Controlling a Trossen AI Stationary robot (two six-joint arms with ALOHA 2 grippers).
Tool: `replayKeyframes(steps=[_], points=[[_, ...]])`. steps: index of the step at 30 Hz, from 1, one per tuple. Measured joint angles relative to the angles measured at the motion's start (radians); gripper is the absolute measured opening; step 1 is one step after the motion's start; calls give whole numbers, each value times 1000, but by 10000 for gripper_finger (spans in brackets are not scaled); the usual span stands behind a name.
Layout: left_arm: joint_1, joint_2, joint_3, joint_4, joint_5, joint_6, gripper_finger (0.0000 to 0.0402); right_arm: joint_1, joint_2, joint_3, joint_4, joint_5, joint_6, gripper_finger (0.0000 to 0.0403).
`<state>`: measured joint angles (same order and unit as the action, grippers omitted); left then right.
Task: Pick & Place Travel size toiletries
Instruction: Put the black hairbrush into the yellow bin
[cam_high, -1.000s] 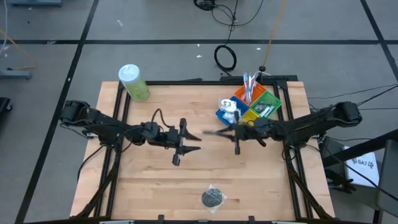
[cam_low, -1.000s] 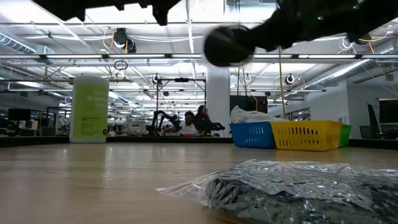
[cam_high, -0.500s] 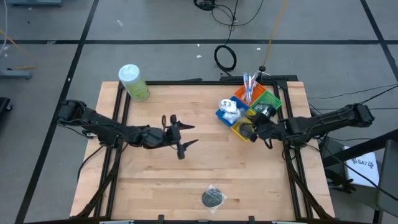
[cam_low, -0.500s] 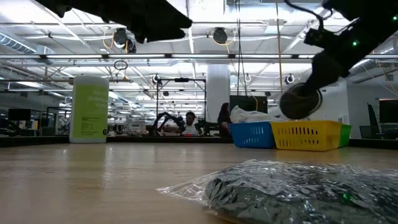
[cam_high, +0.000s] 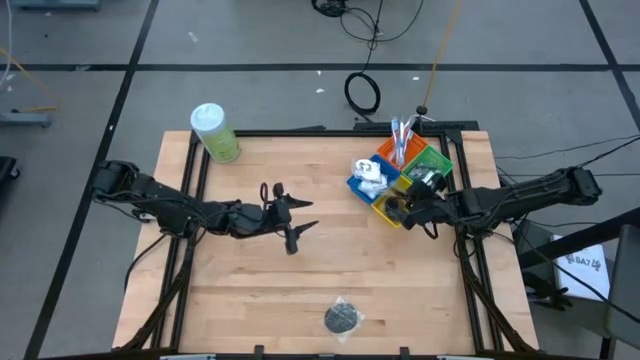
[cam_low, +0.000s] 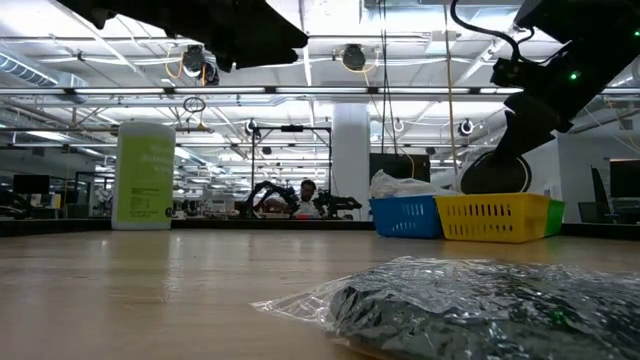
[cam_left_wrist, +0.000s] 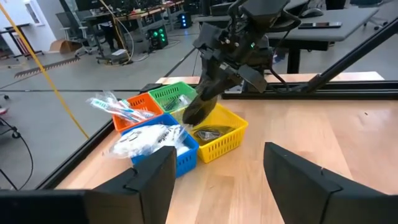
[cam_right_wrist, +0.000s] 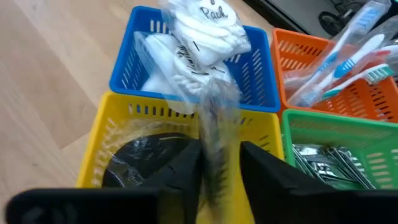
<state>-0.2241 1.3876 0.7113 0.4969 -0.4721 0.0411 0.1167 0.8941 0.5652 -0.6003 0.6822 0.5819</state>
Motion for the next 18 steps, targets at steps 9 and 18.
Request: replayKeyframes(steps=[9, 18], points=[[0, 0, 0, 0, 1, -39, 243, 0, 0, 0, 82, -7, -10, 225], [-1, 0, 0, -30, 25, -103, 234, 3, -2, 0, 143, -110, -71, 308]])
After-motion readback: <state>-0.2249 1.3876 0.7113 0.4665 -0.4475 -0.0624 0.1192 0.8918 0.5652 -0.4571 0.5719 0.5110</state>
